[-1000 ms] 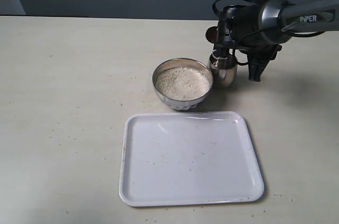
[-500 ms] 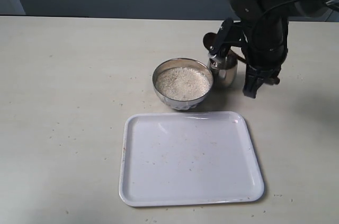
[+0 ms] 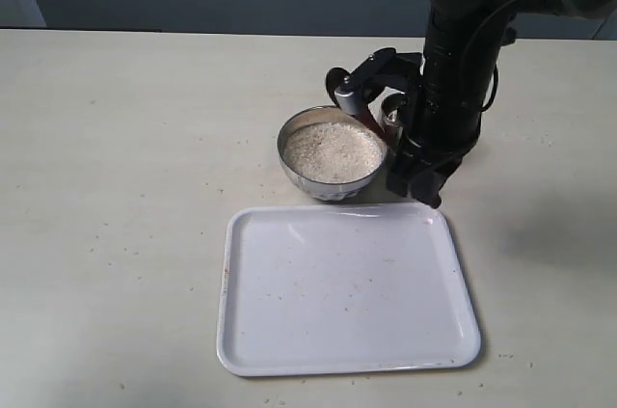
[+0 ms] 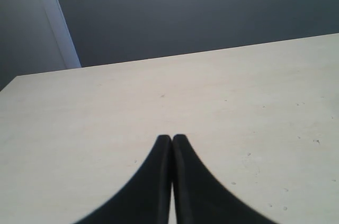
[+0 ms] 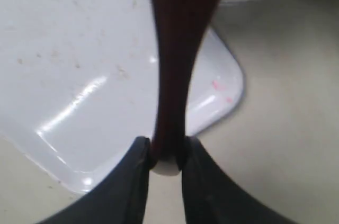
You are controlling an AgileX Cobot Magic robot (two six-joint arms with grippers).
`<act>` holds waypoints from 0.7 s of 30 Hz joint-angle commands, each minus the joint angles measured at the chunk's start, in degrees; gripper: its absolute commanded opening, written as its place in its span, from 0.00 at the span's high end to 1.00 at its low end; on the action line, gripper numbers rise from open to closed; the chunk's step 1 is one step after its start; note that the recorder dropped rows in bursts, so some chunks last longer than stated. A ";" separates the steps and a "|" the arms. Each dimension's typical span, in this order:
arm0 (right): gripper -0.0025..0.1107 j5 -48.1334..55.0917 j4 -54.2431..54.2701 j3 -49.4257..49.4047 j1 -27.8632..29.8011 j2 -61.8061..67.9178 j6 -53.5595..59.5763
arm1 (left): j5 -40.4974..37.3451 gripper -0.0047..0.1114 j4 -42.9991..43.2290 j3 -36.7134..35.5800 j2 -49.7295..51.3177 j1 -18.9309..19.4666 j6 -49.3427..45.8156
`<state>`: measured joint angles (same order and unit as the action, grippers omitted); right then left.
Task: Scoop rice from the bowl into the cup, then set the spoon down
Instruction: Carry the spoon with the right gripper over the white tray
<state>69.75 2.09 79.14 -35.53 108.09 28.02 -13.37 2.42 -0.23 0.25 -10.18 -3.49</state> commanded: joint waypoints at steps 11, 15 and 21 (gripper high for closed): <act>0.99 0.21 4.55 0.03 -11.73 2.03 -0.84 | 0.08 0.96 0.07 0.23 -0.25 -0.23 0.37; 0.99 0.21 3.91 0.03 -12.61 4.00 -3.91 | 0.08 0.96 0.07 0.23 -0.25 -0.23 0.37; 0.98 0.21 3.84 -0.61 -12.61 6.19 -4.99 | 0.08 0.96 0.07 0.23 -0.25 -0.23 0.37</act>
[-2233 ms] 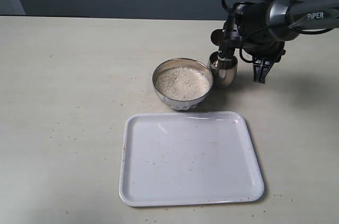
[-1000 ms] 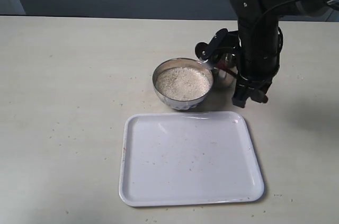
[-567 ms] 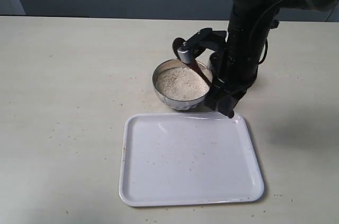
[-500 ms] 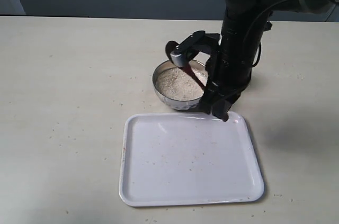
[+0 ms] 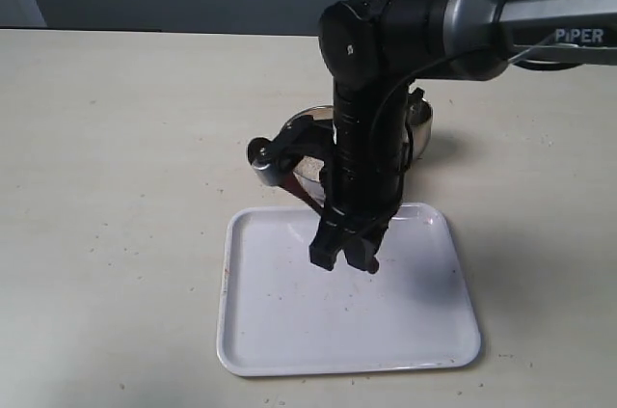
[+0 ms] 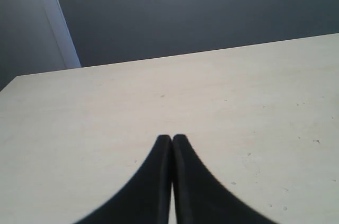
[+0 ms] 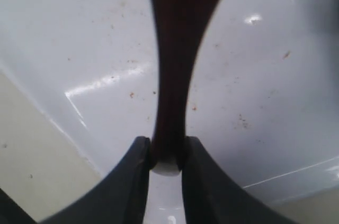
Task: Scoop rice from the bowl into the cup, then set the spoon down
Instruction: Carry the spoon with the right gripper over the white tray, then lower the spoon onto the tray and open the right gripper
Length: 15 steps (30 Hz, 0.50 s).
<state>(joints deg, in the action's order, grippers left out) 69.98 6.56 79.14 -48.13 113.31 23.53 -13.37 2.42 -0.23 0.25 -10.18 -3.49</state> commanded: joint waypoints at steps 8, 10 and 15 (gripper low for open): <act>0.98 -0.02 -0.58 -6.74 -0.01 1.28 -0.50 | 0.08 0.96 0.07 0.23 -0.25 -0.23 0.37; 0.98 -0.02 -0.58 -7.14 -0.01 1.28 -0.65 | 0.08 0.96 0.07 0.23 -0.25 -0.23 0.37; 0.83 -0.02 -0.64 -7.14 -0.01 1.28 -0.65 | 0.08 0.96 0.07 0.23 -0.25 -0.23 0.37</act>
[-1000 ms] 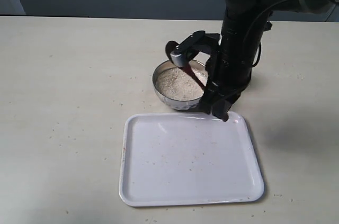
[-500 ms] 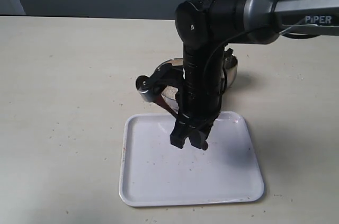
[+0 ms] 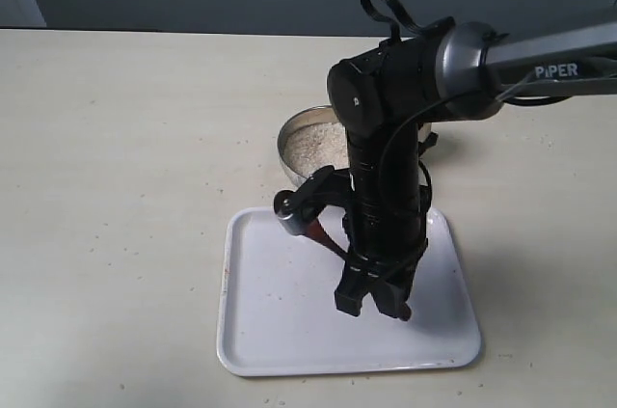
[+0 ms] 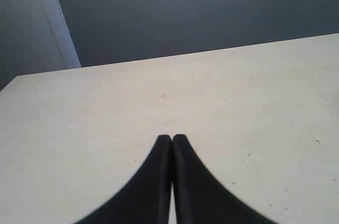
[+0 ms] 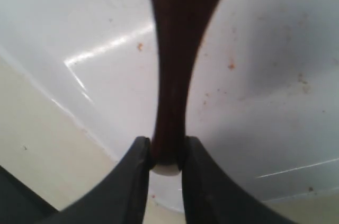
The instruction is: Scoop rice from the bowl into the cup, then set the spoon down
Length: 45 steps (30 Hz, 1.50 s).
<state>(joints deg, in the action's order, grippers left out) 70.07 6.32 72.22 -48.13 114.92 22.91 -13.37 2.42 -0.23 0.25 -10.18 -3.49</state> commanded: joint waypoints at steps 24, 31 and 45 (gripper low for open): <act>0.97 -0.11 -5.59 1.12 0.10 -11.81 -3.71 | 0.08 0.96 0.07 0.23 -0.25 -0.23 0.37; 0.98 -3.17 -8.44 0.54 0.17 -32.32 -9.00 | 0.08 0.96 0.07 0.23 -0.25 -0.23 0.37; 0.98 -30.35 -9.90 -18.29 0.17 -63.36 -20.22 | 0.08 0.96 0.07 0.23 -0.25 -0.23 0.37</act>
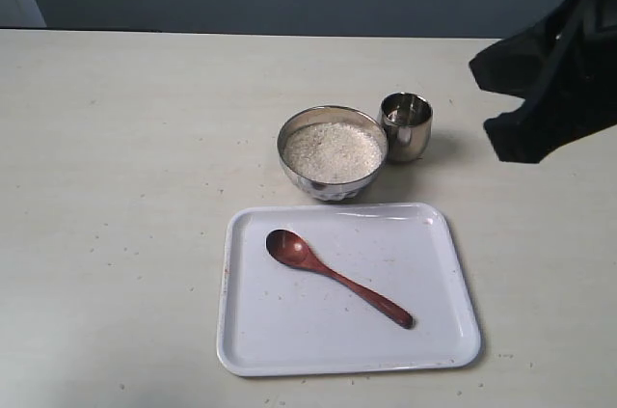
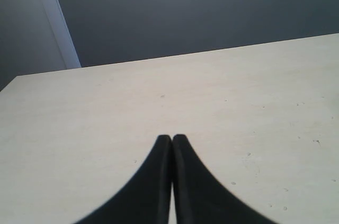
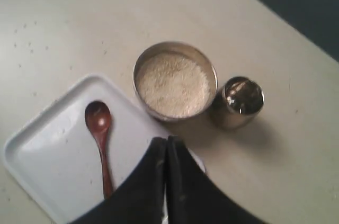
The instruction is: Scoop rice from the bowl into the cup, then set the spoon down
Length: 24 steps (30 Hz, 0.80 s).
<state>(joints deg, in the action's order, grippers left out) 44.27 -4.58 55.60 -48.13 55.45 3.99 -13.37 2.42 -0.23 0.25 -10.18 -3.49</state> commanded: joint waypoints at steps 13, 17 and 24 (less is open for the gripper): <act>0.98 -15.33 -10.57 -7.49 6.30 -10.71 -1.76 | 0.08 0.96 0.07 0.23 -0.25 -0.23 0.37; 0.98 -25.98 -6.44 -17.85 22.91 -15.32 -9.70 | 0.08 0.96 0.07 0.23 -0.25 -0.23 0.37; 0.98 -29.92 1.99 -33.89 40.43 -29.38 -10.39 | 0.08 0.96 0.07 0.23 -0.25 -0.23 0.37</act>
<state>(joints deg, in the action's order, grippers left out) 16.35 -5.57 26.81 -12.83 32.15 -5.97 -13.37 2.42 -0.23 0.25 -10.18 -3.49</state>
